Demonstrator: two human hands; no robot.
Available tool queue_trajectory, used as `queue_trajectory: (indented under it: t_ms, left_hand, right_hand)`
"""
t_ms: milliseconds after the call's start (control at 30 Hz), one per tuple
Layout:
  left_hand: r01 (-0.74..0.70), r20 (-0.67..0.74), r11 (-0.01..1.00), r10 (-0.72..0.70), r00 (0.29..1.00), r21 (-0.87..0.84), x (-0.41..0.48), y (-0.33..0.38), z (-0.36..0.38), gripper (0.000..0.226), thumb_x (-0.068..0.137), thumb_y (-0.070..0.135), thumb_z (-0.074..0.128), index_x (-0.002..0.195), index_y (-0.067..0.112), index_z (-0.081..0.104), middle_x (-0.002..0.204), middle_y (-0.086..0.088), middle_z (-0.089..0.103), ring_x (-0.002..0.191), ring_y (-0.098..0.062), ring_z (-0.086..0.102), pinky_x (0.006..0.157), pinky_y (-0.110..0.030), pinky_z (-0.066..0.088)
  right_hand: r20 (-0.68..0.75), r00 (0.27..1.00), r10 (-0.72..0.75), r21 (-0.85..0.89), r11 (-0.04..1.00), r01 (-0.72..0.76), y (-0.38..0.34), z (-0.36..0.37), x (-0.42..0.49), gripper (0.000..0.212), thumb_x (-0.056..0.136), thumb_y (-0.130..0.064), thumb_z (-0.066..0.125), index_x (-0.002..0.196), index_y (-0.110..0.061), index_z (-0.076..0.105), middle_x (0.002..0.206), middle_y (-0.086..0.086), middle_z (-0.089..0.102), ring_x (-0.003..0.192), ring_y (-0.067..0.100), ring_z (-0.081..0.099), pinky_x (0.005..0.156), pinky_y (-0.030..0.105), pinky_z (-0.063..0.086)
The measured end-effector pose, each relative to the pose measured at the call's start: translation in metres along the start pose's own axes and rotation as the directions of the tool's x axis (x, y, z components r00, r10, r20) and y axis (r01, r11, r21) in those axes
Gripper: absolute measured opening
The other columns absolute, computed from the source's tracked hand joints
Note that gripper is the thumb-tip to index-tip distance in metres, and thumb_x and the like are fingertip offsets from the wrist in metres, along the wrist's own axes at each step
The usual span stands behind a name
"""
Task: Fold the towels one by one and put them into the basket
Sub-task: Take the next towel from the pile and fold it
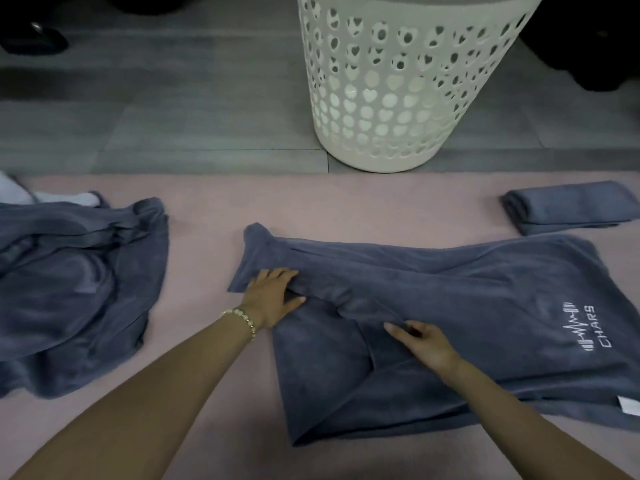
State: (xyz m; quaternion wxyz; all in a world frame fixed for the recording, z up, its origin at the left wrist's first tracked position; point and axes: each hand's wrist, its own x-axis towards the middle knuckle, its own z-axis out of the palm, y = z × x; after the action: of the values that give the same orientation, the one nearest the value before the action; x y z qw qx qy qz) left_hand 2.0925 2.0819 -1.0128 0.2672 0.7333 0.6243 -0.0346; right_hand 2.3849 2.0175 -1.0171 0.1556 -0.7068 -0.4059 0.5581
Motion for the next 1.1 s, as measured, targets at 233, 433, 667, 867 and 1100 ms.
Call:
queue_trajectory:
  t_ms: [233, 433, 667, 867, 1100]
  left_hand:
    - [-0.1, -0.053, 0.988, 0.094, 0.994, -0.119, 0.014, -0.016, 0.003, 0.036, 0.083, 0.036, 0.069, 0.115, 0.022, 0.059, 0.114, 0.01, 0.058, 0.111, -0.013, 0.041, 0.097, -0.024, 0.037]
    - [-0.16, 0.181, 0.962, 0.201, 0.963, -0.221, 0.027, -0.011, -0.034, 0.028, 0.083, 0.032, 0.07, 0.066, 0.027, 0.049, 0.07, 0.004, 0.057, 0.067, -0.012, 0.049, 0.07, -0.028, 0.046]
    - [-0.207, 0.179, 0.871, 0.313, 0.933, -0.446, 0.06, 0.102, -0.078, 0.023, 0.091, 0.024, 0.061, 0.083, 0.003, 0.06, 0.073, 0.003, 0.055, 0.067, 0.001, 0.047, 0.066, -0.008, 0.038]
    - [-0.323, 0.228, 0.83, 0.458, 0.859, -0.454, 0.116, 0.254, -0.059, 0.014, 0.086, 0.025, 0.068, 0.076, 0.017, 0.064, 0.07, 0.01, 0.062, 0.065, 0.005, 0.054, 0.072, -0.01, 0.043]
    - [-0.5, 0.246, 0.737, 0.644, 0.725, -0.454, 0.154, 0.428, -0.013, 0.01, 0.083, 0.02, 0.071, 0.081, 0.011, 0.067, 0.068, 0.012, 0.064, 0.057, 0.017, 0.054, 0.065, 0.0, 0.038]
  right_hand:
    - [-0.103, 0.968, -0.228, -0.235, 0.952, 0.199, -0.043, 0.037, 0.028, 0.047, 0.07, -0.054, 0.074, 0.064, -0.013, 0.052, 0.062, -0.005, 0.054, 0.063, 0.009, 0.053, 0.06, 0.024, 0.044]
    - [-0.067, 0.965, -0.255, -0.035, 0.967, 0.253, -0.047, 0.03, 0.027, 0.048, 0.083, -0.035, 0.07, 0.057, -0.016, 0.035, 0.055, -0.004, 0.037, 0.053, 0.006, 0.037, 0.052, 0.012, 0.035]
    - [-0.126, 0.962, -0.244, 0.192, 0.945, 0.265, -0.025, -0.068, -0.011, 0.04, 0.088, -0.04, 0.058, 0.061, -0.016, 0.04, 0.058, -0.001, 0.041, 0.059, 0.012, 0.043, 0.062, 0.031, 0.04]
    - [-0.016, 0.987, -0.161, 0.434, 0.888, 0.152, 0.006, -0.164, -0.041, 0.046, 0.077, -0.05, 0.061, 0.083, -0.005, 0.069, 0.091, 0.009, 0.072, 0.085, 0.015, 0.067, 0.074, 0.021, 0.054]
    - [-0.306, 0.952, -0.012, 0.643, 0.735, 0.216, 0.093, -0.27, -0.057, 0.055, 0.061, -0.05, 0.081, 0.09, -0.011, 0.056, 0.087, 0.014, 0.055, 0.083, 0.024, 0.053, 0.077, 0.033, 0.048]
